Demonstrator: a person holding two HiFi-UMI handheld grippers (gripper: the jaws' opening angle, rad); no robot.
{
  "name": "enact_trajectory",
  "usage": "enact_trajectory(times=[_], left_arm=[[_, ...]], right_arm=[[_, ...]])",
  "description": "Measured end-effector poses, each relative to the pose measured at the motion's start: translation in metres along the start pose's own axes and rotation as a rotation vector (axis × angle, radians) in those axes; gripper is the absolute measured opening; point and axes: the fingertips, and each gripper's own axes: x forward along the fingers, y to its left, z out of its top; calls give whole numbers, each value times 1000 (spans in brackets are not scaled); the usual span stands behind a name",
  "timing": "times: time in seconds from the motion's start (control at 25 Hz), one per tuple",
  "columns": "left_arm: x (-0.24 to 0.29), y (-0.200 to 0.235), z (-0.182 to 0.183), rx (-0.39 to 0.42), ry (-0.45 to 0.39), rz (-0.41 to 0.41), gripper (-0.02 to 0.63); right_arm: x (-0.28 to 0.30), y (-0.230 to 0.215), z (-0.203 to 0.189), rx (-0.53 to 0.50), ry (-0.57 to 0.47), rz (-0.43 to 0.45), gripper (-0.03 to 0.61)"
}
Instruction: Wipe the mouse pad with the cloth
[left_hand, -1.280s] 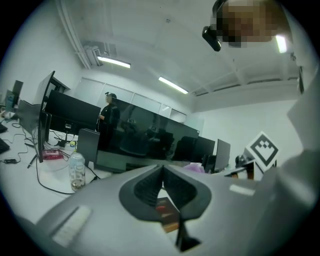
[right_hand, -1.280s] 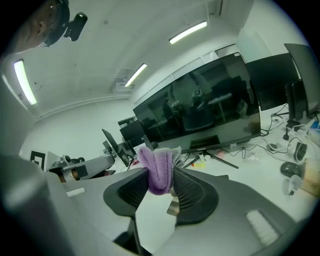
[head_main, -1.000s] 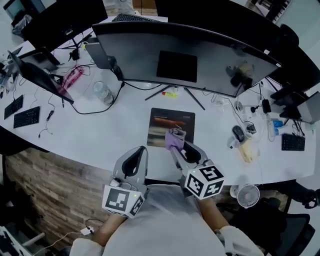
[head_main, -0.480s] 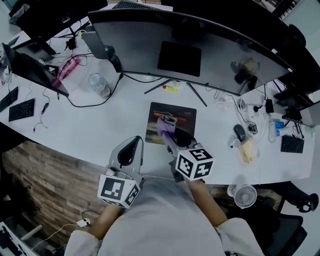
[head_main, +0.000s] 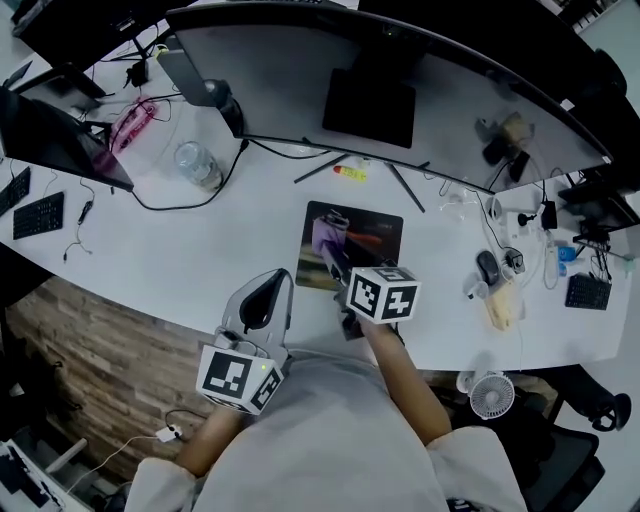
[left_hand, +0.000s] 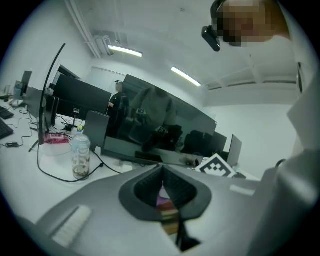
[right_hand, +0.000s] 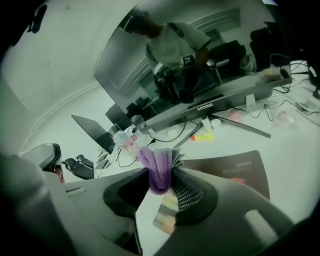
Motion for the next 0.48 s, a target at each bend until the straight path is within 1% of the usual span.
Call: enact_trajectory(times=[0.2,0.36,0.48], left_arm=[[6,6,-8,-10,38,3,0],[5,12,-8,-30,38,27,0],[6,15,-9,-31,41,36,0]], right_arm=[[26,-13,-3,32,36,9,133],[42,-18,-11,54,73,18,133],[55,-24,-11,70,83,18,133]])
